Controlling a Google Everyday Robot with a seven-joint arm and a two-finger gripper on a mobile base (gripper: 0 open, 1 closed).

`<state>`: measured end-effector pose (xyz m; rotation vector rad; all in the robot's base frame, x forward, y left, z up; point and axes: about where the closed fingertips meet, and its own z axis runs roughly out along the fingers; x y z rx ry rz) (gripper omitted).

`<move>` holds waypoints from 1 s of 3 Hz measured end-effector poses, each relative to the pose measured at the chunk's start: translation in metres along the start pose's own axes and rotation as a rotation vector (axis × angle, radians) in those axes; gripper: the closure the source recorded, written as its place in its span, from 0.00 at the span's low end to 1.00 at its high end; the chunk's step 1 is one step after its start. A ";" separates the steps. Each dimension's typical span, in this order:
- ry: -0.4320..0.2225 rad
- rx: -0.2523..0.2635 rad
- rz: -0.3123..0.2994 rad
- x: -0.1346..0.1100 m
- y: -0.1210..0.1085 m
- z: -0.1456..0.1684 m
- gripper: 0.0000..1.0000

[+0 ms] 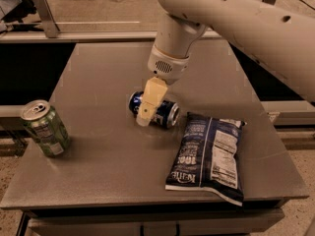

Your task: Move pepsi can near blue chip bag

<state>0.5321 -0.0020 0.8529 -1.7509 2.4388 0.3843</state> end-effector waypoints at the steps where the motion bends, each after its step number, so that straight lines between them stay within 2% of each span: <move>1: 0.003 0.055 -0.017 -0.003 0.002 -0.015 0.00; 2: -0.026 0.146 -0.034 -0.003 0.006 -0.042 0.00; 3: -0.026 0.146 -0.034 -0.003 0.006 -0.042 0.00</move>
Offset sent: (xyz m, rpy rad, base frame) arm -0.0051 -0.0164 0.0721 -0.0236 -0.2550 -0.0221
